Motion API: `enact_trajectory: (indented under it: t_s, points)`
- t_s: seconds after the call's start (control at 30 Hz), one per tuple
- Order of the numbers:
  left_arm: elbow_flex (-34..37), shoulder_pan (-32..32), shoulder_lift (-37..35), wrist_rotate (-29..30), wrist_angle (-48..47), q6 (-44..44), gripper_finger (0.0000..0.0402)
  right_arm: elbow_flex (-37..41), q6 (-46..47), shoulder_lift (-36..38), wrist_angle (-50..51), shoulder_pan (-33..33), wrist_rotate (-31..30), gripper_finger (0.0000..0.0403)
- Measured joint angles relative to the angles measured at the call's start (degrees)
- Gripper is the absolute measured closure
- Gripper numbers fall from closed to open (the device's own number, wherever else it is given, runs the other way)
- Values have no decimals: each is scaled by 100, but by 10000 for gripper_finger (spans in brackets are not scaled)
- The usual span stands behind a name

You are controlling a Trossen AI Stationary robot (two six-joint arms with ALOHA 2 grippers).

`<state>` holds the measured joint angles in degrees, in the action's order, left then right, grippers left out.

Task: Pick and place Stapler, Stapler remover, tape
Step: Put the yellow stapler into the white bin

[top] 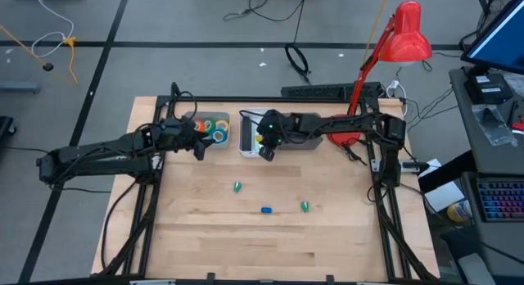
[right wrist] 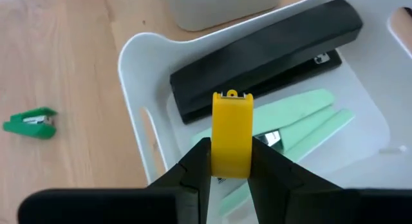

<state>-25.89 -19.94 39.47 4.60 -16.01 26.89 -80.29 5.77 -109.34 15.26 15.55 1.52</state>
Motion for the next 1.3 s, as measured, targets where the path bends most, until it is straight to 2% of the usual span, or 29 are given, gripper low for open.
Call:
enact_trajectory:
  t_s: [0.47,1.03,1.3]
  points:
    - [0,0,0,0,0,-2,183,0,-515,0,-39,49,4,330]
    - [0,9,-1,2,2,-11,183,0,-453,-289,-38,-105,155,330]
    - [0,4,0,2,2,-30,183,2,-451,-291,-39,-94,153,309]
